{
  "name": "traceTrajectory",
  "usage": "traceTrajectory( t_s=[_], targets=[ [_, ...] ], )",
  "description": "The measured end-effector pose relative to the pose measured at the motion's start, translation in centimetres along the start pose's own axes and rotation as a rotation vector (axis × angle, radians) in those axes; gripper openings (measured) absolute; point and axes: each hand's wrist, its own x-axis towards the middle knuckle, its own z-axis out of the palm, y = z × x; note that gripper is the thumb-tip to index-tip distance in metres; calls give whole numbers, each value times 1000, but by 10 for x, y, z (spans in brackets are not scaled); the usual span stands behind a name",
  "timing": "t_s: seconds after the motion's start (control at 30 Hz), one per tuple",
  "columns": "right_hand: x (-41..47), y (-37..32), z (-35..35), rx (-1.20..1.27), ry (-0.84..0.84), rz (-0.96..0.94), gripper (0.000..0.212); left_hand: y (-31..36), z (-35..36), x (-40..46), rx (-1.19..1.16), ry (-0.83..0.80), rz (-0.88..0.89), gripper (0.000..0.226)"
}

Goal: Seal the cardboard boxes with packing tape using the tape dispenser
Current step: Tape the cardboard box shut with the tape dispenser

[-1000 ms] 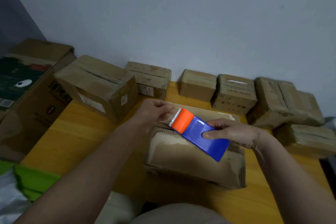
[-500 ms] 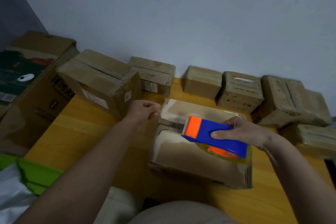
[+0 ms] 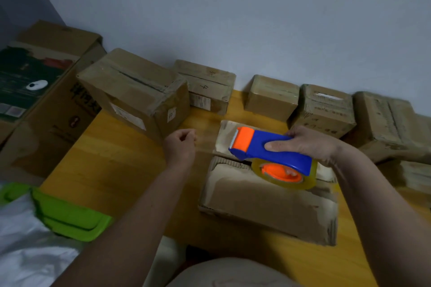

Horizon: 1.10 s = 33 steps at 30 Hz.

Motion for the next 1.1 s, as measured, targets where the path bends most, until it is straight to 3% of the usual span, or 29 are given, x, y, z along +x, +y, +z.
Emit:
traceTrajectory(
  t_s=[0.2,0.4,0.57,0.73,0.9,0.97,1.03,1.1],
  targets=[
    [12,3,8,-78,-22,81,57,-28,3,6,75,-32,-95,21],
    [14,-8,8,-72,-49,125,36,-40,17,15,110,-58,-126,20],
    [18,-7,8,-82,-43,166,46,-56,30,12,172,-111,-129,19],
    [22,-4,8,-91,-42,180,50,-68,41,10,256,-151,-90,28],
    [25,-3,8,-79,-50,203,55,-82,38,29,472,-216,-327,65],
    [24,-2,8,-75,-52,202,56,-81,34,19,420,-188,-228,52],
    [24,-2,7,-74,-59,195,56,-75,31,-4,285,-194,74,43],
    [23,-1,7,-84,-54,183,52,-71,28,-23,258,-338,340,45]
  ],
)
